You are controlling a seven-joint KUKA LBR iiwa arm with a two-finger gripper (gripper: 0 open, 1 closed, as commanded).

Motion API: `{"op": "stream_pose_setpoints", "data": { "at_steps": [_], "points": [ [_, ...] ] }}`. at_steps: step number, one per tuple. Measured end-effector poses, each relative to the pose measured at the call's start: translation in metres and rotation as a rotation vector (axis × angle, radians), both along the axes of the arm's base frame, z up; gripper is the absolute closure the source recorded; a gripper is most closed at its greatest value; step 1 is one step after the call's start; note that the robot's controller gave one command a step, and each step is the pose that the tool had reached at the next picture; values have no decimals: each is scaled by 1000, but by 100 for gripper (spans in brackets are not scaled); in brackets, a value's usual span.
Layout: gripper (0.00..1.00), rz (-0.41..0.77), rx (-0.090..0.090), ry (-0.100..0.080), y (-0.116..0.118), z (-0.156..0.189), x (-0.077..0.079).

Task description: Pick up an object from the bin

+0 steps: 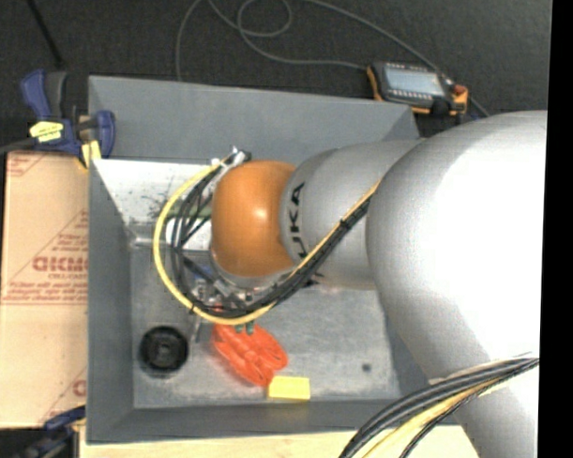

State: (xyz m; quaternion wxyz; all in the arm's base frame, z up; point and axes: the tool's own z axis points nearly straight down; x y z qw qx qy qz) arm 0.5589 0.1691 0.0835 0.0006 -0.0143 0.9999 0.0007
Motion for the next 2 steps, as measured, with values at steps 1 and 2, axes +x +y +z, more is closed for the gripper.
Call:
{"op": "stream_pose_setpoints", "data": {
  "at_steps": [1, 2],
  "points": [
    [0, -1, 0, 0, 0, 0, 0],
    [0, -2, 0, 0, 0, 0, 0]
  ]
}}
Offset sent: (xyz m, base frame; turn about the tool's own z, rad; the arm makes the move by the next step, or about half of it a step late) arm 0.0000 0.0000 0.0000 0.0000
